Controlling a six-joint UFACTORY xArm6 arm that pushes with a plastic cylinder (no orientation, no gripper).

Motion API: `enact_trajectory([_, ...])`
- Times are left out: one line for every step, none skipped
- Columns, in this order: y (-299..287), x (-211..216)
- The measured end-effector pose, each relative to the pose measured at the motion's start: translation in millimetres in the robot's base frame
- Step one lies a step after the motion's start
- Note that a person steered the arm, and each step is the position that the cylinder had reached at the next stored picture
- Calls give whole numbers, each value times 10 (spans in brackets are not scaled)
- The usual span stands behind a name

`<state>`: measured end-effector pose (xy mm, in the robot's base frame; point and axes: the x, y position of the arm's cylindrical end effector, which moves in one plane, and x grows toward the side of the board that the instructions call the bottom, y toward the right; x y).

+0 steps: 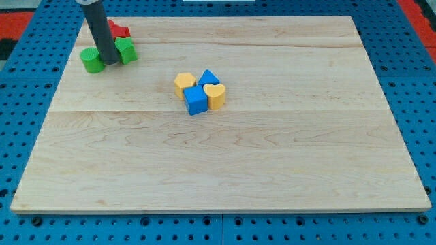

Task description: Push the green circle into the group of blocks

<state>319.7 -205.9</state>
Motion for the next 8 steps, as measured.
enact_trajectory([0, 12])
enact_trajectory([0, 87])
enact_trajectory([-5, 489])
enact_trajectory([-229, 1032])
enact_trajectory([-960, 1087])
enact_trajectory([-991, 889])
enact_trajectory([-985, 435])
enact_trajectory([-985, 58])
